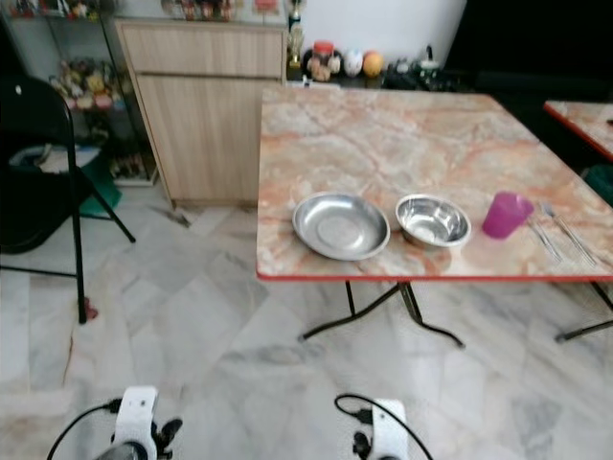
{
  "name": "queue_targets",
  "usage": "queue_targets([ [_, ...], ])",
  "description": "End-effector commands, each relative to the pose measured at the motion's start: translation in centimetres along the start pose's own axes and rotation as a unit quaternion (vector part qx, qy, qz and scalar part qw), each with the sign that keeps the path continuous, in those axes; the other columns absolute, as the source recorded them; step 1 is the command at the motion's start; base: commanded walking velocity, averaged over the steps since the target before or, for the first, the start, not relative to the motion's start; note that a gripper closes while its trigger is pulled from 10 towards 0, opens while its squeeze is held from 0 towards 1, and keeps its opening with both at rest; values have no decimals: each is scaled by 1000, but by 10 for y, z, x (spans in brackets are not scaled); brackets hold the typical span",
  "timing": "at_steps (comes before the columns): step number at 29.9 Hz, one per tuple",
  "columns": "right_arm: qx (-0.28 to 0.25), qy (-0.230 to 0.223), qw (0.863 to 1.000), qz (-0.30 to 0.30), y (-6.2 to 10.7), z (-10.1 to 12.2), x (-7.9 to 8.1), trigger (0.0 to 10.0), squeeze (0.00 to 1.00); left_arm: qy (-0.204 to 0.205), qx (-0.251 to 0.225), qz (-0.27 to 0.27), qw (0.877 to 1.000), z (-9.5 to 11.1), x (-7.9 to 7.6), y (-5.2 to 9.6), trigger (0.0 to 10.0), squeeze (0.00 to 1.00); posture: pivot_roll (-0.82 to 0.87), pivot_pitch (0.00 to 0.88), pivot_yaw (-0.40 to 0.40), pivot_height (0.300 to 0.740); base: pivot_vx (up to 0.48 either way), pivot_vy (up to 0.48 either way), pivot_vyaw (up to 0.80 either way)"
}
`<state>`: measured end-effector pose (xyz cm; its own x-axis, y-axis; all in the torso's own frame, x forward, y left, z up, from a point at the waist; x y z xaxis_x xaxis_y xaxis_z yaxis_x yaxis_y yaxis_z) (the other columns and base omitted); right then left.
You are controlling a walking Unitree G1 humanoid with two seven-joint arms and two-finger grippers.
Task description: Setting the table
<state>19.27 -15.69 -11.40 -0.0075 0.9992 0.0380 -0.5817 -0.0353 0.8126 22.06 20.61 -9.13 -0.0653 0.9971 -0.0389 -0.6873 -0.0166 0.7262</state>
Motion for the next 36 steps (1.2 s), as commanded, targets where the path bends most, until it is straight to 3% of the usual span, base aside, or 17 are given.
queue_targets([
  [1, -2, -1, 1000, -8, 0, 1, -6, 10000, 0, -3, 1, -4, 1000, -1, -1, 0, 10000, 0, 132, 0, -56, 740, 0, 0, 0],
  [30, -5, 2, 1000, -4, 0, 2, -5, 10000, 0, -15, 6, -3, 1000, -4, -2, 1, 10000, 0, 133, 0, -55, 740, 0, -308, 0],
  [36, -5, 3, 1000, -3, 0, 2, -5, 10000, 0, -13, 3, -2, 1000, -2, -1, 0, 10000, 0, 135, 0, -56, 740, 0, 0, 0],
])
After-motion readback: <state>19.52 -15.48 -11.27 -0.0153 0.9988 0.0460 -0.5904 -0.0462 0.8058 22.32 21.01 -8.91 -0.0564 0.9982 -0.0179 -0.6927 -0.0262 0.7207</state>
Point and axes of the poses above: a point about 5 cm out from each wrist's last joint towards the gripper, its own y axis pointing back from the gripper into the wrist, its own z axis along the axis of the wrist's last joint, x = y × z, the point moved 3 cm from there along -y, pointing out of the wrist towards the gripper, and after that the axes turned 3 degrees about y, right-handed, at the moved point
